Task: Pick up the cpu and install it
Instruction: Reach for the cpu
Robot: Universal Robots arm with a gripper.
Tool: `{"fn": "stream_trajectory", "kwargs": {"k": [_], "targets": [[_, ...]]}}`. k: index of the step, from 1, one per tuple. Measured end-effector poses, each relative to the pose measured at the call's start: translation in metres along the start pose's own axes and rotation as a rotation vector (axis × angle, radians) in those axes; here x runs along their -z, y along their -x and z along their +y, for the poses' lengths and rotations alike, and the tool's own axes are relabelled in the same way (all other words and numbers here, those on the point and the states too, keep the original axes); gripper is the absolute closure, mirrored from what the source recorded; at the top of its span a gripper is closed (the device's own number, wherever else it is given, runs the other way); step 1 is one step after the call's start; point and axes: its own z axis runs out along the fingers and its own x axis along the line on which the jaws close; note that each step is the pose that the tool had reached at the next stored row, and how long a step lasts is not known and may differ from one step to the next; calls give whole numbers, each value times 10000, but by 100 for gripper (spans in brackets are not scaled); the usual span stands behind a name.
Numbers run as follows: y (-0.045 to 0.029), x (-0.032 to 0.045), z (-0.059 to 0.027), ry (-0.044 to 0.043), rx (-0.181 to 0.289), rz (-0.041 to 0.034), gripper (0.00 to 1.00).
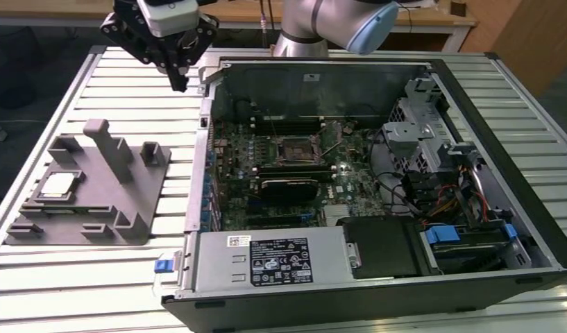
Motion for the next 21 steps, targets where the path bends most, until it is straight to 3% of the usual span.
{"fn": "stream_trajectory", "kwargs": {"k": [11, 21], "targets": [[-186, -24, -15, 1, 0, -3, 89], [-359, -97, -32, 0, 0, -2, 89]]}}
